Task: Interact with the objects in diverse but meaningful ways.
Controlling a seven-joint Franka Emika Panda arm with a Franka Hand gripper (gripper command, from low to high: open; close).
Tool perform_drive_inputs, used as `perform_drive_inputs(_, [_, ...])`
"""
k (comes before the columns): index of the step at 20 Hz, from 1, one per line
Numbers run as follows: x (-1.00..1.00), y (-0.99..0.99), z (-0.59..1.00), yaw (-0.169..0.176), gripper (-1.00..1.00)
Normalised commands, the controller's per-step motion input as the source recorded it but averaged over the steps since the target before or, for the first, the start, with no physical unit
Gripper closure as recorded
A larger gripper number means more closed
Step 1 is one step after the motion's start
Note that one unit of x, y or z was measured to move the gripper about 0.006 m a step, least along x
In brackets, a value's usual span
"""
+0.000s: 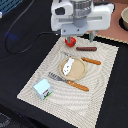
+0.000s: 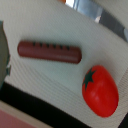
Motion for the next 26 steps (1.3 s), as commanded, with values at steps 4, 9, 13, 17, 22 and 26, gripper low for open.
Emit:
perform_drive_inputs(4, [0.26,0.57,0.22,0.193,-1.00])
perform_drive_inputs(9, [0.28,0.52,0.11,0.196,-1.00])
perform_drive_inputs(13, [0.54,0.27,0.21,0.098,-1.00])
perform_drive_inputs(17, [0.79,0.10,0.28,0.000,-1.00])
perform_drive_inputs(22, [0.63,0.11,0.20,0.040,-1.00])
perform_drive_inputs(26, [0.06,0.27,0.01,0.202,-1.00])
